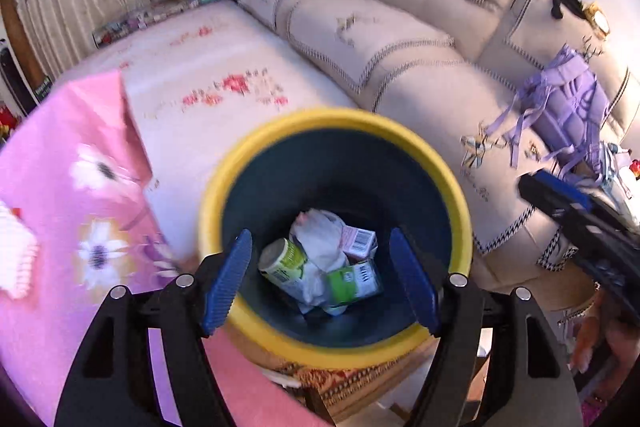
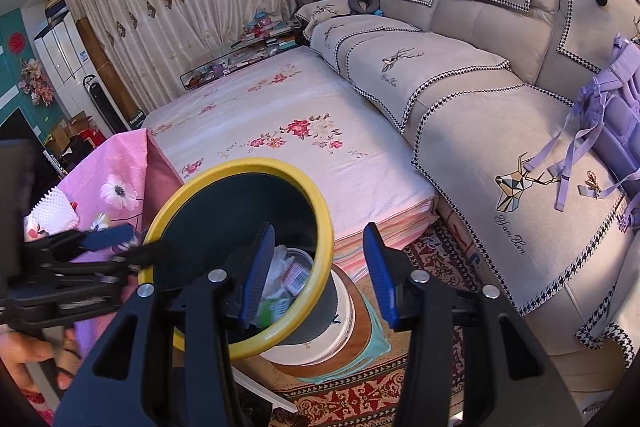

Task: Collect trash
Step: 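Grasp the white foam fruit net with the right gripper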

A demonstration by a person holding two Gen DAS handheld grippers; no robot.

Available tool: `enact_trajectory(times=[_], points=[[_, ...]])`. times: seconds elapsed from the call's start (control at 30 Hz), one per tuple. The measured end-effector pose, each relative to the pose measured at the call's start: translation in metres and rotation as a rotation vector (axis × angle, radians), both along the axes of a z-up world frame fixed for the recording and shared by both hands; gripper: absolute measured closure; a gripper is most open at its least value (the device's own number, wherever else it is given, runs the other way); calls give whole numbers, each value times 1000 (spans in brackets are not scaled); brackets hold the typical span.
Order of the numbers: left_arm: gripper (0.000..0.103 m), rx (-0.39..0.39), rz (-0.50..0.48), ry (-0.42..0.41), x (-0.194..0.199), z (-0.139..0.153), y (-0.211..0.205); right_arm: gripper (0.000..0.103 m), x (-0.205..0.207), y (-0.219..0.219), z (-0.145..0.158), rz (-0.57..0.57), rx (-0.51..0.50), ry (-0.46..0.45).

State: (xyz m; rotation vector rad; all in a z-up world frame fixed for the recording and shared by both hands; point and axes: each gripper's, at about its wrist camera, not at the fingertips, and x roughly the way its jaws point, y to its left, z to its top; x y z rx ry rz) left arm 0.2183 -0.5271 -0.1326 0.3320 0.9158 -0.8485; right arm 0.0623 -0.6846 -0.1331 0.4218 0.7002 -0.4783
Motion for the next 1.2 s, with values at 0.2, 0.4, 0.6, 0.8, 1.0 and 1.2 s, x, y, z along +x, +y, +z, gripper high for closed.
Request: enact_trajectory(times=[0.2, 0.4, 0.6, 0.8, 1.0, 1.2], points=[[12, -161, 85, -141, -23, 49, 110, 59, 21, 26, -2, 66, -2, 18], [8, -199, 251, -249, -27, 67, 241, 59, 68, 85, 7, 221, -17, 20], [8, -140, 449, -410, -15, 66, 348, 59, 135, 183, 25, 451, -73, 4], [8, -162, 530, -402, 3, 53, 404, 59, 200, 272, 24, 663, -97, 21], [8, -160, 488, -387, 2, 42, 399, 59, 235, 302, 11, 681, -195, 69], [8, -156, 445, -376, -3, 41, 387, 59, 252, 315, -6, 724, -240, 122]])
